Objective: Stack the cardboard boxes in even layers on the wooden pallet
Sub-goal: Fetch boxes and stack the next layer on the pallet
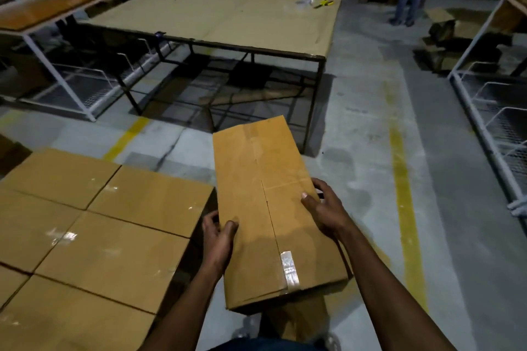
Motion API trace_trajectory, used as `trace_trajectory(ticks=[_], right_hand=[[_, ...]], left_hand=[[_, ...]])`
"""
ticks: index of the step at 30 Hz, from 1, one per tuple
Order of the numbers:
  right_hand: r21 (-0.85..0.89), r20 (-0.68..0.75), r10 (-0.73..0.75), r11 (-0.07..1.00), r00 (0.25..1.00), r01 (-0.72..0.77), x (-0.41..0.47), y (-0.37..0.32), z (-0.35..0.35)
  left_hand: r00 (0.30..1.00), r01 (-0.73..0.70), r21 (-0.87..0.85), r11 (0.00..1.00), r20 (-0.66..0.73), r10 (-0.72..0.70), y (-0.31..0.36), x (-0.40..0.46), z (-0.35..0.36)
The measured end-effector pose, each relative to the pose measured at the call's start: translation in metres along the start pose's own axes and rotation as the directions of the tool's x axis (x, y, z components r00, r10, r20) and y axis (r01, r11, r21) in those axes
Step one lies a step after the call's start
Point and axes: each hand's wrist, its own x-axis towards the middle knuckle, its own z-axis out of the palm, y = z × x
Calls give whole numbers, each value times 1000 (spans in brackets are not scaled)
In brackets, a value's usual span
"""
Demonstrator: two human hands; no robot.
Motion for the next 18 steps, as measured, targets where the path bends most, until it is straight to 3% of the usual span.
trace_trajectory(ticks=[11, 18], right_hand=[[-29, 170, -20, 999, 985, 26, 7, -42, 155], [-63, 351, -91, 991, 932, 121, 15, -81, 236]], left_hand=[[986, -1, 36, 999, -165, 7, -27, 25, -150], [947, -8, -50, 999, -320, -9, -37, 21, -218]])
